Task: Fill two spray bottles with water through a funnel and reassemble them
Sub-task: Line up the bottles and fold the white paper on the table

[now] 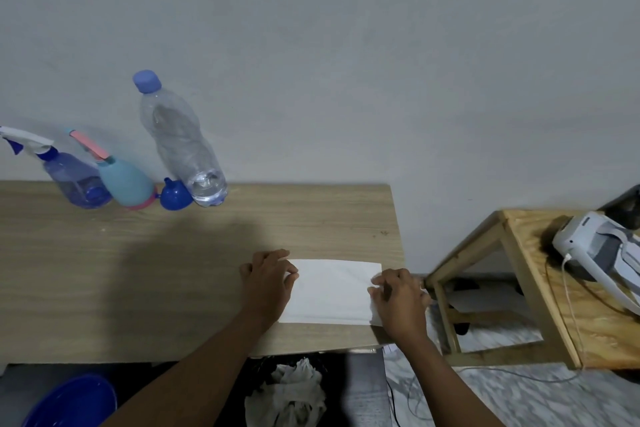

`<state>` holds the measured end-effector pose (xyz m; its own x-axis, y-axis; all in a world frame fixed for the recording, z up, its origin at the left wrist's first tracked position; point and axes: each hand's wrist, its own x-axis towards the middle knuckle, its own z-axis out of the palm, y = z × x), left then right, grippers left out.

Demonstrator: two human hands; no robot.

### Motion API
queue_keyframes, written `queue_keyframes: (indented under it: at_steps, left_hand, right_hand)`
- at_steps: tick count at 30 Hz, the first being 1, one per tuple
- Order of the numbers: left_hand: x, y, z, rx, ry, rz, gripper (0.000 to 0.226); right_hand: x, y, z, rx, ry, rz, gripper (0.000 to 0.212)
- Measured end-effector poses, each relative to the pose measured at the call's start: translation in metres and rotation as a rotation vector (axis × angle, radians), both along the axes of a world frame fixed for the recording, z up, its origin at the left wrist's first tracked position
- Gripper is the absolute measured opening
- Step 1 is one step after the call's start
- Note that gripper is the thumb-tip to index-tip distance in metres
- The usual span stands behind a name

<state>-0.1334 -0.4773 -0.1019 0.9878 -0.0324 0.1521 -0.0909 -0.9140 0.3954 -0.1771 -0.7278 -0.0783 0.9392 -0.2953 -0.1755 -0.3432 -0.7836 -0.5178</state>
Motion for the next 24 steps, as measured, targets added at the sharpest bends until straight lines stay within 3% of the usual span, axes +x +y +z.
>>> queue_keyframes:
  at_steps: [11, 19, 24]
  left_hand:
    - [0.000, 0.000, 0.007, -0.005, 0.029, -0.023, 0.032]
    - [-0.001, 0.001, 0.003, -0.064, 0.036, -0.001, 0.035]
    - [-0.008, 0.008, -0.002, -0.066, -0.029, -0.062, 0.016]
  right_hand:
    - [-0.001, 0.001, 0.001, -0.011, -0.028, -0.020, 0.009]
    - [0.005, -0.004, 0.009, 0.076, 0.035, -0.037, 0.048]
    - [0.009, -0.002, 0.015, 0.044, 0.091, 0.005, 0.050]
